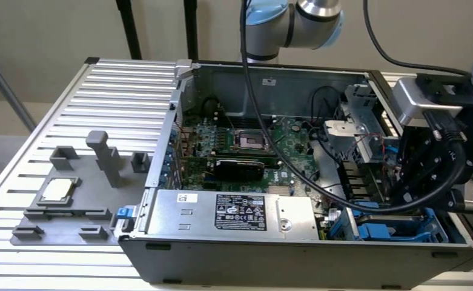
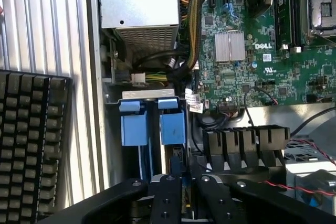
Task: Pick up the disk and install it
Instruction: 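Insert the second disk wire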
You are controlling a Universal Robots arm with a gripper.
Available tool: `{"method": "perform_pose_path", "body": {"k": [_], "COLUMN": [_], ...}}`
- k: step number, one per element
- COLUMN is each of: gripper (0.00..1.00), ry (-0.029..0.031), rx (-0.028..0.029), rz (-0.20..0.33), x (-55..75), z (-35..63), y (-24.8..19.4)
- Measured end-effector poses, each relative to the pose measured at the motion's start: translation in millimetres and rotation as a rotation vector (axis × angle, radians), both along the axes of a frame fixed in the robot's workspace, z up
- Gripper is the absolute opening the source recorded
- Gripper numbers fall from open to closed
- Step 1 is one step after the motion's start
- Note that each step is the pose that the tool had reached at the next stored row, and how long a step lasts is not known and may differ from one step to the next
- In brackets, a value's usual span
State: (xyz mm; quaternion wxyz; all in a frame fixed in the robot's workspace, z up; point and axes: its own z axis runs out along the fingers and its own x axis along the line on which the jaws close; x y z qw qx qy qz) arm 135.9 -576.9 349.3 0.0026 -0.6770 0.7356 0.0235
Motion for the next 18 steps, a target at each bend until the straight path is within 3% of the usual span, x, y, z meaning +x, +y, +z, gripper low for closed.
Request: {"method": "perform_pose_path", "body": {"k": [11, 18], "gripper": [0.17, 0.17], "ry": [-0.0150, -0.0164], "rx": [-0.0004, 0.0000], "rz": [0.009, 0.018], "x": [-0.2, -0.9], "z": [-7.7, -7.6], "y": [-0.1, 1.3]}}
